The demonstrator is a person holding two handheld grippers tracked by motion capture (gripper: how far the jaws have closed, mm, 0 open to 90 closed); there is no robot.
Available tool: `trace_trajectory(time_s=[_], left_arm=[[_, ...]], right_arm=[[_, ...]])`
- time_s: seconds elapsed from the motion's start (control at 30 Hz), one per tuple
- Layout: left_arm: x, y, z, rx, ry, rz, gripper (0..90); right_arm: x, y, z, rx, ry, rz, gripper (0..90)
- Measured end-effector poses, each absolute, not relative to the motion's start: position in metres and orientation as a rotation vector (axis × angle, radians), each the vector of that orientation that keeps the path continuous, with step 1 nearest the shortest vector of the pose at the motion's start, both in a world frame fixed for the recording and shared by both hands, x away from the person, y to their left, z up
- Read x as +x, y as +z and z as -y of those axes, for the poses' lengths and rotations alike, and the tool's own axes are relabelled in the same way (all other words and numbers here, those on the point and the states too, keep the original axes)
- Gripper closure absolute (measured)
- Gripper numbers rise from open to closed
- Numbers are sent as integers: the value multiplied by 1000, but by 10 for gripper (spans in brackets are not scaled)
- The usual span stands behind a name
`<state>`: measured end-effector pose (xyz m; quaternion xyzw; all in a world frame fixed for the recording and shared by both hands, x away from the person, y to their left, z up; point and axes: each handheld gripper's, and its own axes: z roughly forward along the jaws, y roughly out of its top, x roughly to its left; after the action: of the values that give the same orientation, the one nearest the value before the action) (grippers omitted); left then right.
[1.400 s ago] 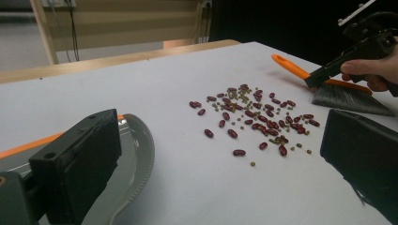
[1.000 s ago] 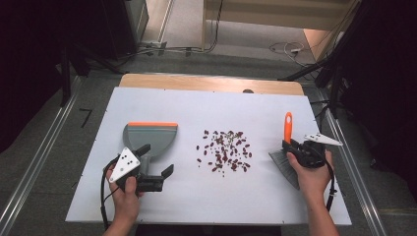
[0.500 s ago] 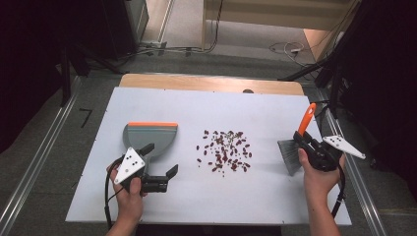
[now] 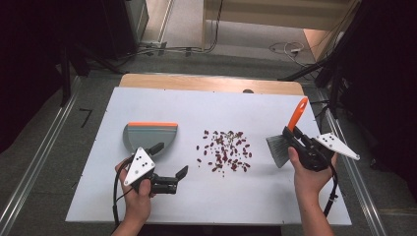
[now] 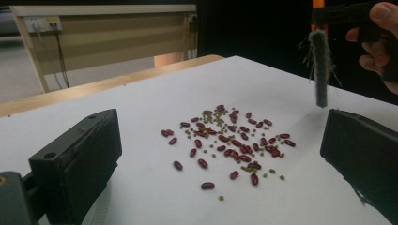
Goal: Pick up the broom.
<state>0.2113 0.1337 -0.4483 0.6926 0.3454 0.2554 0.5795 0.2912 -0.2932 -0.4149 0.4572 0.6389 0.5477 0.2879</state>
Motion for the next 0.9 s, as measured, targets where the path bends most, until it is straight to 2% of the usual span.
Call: trace_trajectory(time_s=[0.47,0.9], left_arm=[[215,-446,-108,1626,538,-784,0],[215,-452,-79,1688,407,-749,0]], right_arm=[[277,-407,246,1106,1533,-1779,689],[262,-399,210,1021,1603,-1832,689]])
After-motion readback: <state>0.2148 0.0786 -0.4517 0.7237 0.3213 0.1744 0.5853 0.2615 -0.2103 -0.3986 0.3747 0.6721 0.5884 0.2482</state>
